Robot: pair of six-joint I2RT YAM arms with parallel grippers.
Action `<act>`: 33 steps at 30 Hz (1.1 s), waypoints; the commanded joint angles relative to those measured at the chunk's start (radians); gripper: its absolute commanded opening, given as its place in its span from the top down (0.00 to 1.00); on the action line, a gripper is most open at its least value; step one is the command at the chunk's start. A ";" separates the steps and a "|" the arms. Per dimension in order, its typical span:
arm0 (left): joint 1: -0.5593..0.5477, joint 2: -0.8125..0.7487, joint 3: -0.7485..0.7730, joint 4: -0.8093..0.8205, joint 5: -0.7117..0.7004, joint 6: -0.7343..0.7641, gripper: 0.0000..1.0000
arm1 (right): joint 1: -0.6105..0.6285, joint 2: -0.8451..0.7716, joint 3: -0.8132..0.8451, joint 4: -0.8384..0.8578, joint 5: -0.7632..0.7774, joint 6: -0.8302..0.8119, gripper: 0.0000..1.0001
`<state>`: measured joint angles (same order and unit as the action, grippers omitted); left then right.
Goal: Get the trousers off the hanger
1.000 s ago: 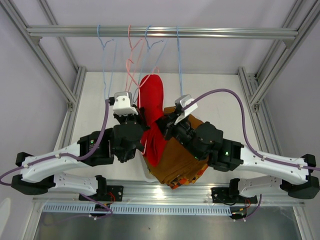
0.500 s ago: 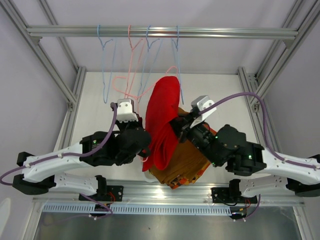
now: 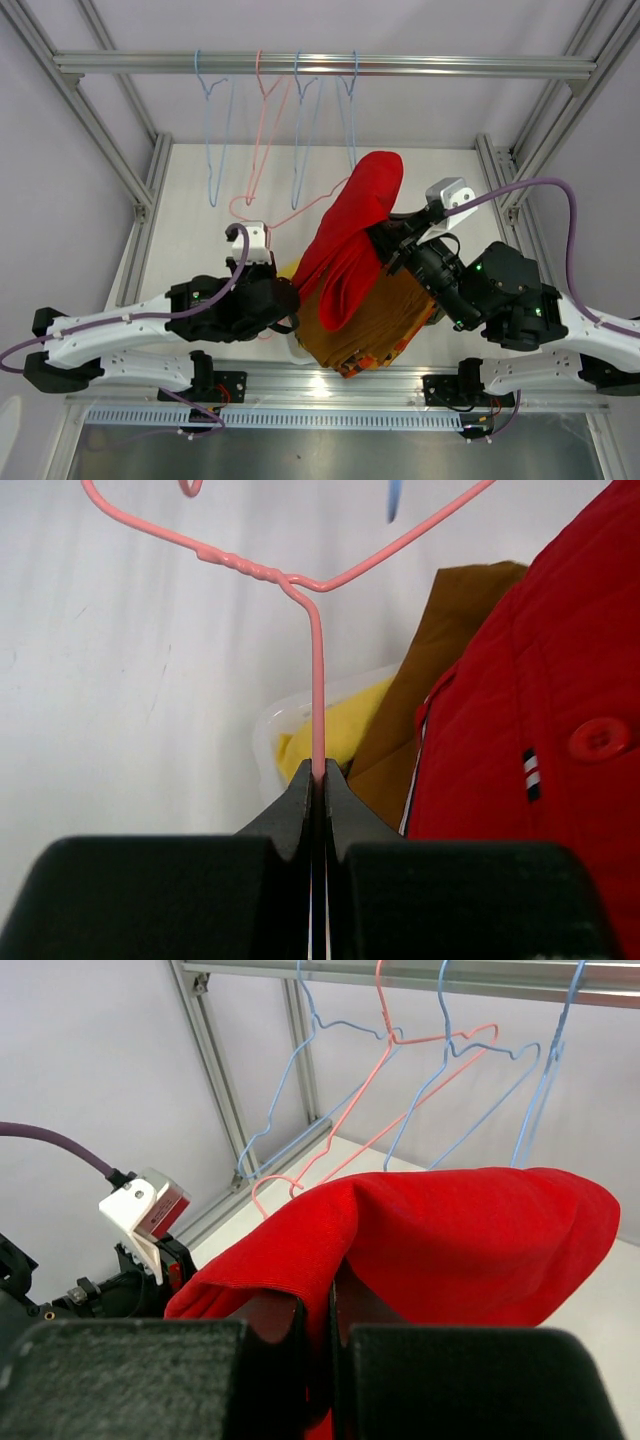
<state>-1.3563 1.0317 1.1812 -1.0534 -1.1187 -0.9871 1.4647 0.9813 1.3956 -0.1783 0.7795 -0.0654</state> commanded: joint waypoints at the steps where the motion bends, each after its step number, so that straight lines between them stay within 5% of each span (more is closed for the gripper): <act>1: 0.005 -0.012 -0.025 -0.077 -0.018 -0.042 1.00 | 0.005 -0.026 0.091 0.109 0.020 -0.036 1.00; 12: -0.015 -0.211 -0.316 0.269 0.014 0.187 0.99 | 0.005 0.002 0.163 0.161 0.052 -0.085 1.00; 18: -0.018 -0.191 -0.403 0.403 0.016 0.281 0.99 | 0.006 0.034 0.204 0.165 0.044 -0.085 1.00; 26: -0.017 -0.206 -0.381 0.141 -0.016 0.032 0.99 | 0.005 0.076 0.224 0.108 0.041 -0.060 1.00; 33: 0.023 -0.272 -0.246 -0.276 -0.044 -0.310 0.99 | 0.005 0.106 0.192 0.117 0.023 -0.024 1.00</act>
<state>-1.3544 0.7757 0.8528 -1.1072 -1.0985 -1.0805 1.4670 1.0939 1.5623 -0.1970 0.8257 -0.1070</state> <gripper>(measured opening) 0.012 0.052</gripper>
